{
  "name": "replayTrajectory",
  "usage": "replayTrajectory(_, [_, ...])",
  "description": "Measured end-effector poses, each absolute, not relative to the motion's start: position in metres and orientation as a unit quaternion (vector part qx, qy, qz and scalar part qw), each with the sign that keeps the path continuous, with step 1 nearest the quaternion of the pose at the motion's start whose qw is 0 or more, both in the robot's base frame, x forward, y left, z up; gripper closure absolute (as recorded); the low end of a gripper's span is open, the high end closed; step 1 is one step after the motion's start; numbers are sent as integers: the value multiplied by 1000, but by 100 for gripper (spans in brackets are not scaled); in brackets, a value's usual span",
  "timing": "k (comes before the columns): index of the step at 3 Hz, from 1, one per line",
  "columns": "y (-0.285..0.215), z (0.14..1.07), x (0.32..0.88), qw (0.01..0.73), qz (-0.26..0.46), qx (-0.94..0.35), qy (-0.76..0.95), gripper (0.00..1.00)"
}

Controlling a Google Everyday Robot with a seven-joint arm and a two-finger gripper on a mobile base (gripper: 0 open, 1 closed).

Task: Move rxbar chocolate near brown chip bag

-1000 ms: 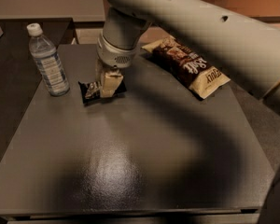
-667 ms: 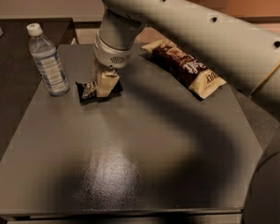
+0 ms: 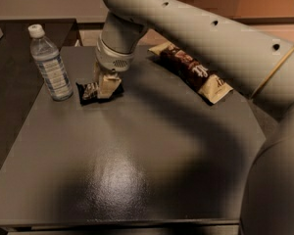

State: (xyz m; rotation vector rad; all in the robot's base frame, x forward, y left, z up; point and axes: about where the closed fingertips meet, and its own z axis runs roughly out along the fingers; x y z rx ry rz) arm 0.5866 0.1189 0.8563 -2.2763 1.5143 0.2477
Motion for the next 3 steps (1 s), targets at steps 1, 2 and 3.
replayTrajectory(1, [120, 855, 586, 196, 89, -814, 540, 12])
replayTrajectory(2, [121, 854, 586, 195, 90, -814, 540, 0])
replayTrajectory(3, [121, 854, 586, 195, 90, -814, 540, 0])
